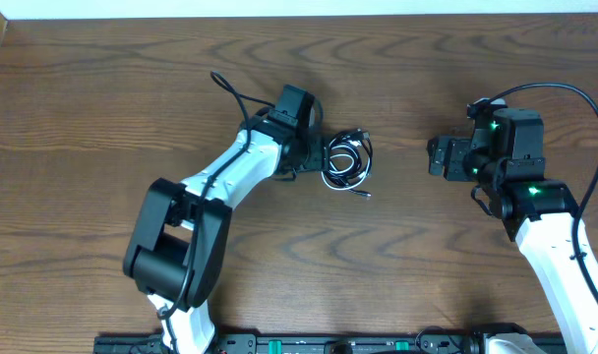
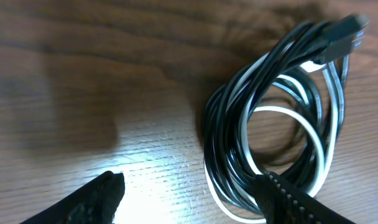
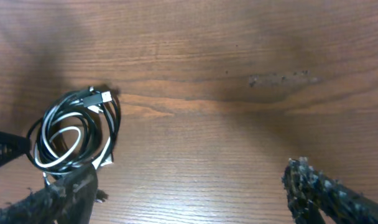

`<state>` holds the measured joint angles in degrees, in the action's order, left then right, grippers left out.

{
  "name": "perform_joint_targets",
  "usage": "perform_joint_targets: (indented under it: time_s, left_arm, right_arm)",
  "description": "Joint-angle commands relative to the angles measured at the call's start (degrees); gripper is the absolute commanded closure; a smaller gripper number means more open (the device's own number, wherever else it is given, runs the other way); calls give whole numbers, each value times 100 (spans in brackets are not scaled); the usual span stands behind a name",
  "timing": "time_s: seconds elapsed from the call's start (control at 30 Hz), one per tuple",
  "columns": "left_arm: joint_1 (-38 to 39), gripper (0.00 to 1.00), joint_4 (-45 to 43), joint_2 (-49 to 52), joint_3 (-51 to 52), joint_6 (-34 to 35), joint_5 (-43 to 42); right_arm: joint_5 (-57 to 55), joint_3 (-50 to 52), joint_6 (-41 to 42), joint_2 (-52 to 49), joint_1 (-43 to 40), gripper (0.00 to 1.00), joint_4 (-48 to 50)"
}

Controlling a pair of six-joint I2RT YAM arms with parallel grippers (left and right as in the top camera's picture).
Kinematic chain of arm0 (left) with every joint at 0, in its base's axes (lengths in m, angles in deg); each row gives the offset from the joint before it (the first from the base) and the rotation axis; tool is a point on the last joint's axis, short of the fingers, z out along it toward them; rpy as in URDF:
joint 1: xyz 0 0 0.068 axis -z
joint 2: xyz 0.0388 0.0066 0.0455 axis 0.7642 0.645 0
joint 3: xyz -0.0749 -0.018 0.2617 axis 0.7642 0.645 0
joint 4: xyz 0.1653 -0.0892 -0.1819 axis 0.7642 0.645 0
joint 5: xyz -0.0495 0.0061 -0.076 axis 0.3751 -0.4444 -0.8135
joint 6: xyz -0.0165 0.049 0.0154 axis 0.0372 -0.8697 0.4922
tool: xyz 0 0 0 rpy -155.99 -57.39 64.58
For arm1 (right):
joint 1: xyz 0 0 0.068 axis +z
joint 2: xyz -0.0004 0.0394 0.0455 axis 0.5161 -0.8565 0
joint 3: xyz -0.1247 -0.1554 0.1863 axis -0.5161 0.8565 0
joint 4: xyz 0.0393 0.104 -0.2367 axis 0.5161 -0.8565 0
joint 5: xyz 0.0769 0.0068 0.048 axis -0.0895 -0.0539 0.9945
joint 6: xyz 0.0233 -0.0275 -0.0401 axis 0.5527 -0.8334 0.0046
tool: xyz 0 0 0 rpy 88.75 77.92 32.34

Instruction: Untangle cables

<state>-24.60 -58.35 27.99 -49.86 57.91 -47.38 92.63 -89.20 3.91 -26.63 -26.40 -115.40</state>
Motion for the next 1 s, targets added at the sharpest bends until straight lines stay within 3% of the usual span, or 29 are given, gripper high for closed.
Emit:
perform_joint_targets:
  time_s: [0.0,0.07,0.17,0.27,0.47,0.53,0.6,0.8,0.9,0.97]
  left_arm:
    - [131,31,-68,302,-118,144,-87]
    - [155,31,-70,358,-118,223,-90]
    - [160,46,-136,363,-118,358,-317]
    - [188,55,-184,365,-118,356,-741]
    - [461,92,-66,365,-96,350,-951]
    - [518,92,-59,363,-96,306,-1008]
    - [621,93,9,293,-96,-199,-1263]
    - [636,92,66,256,-96,-229,-1270]
    - [645,93,72,254,-98,-234,-1541]
    - [645,93,140,214,-98,-256,-1714]
  right_arm:
    - [-44,-114,28,-7,-28,17,-2]
    - [-46,-114,28,-11,-28,19,-4]
    - [-44,-111,28,-13,-28,22,-2]
    - [-42,-109,28,-52,-24,20,2]
    - [319,-109,28,-376,109,20,90]
    - [525,-109,28,-527,170,20,164]
    - [776,-109,28,-890,326,18,282]
    - [1113,-109,20,-1416,610,20,321]
    - [1113,-109,-269,-1794,798,22,433]
    - [1117,-109,-673,-2072,922,29,564]
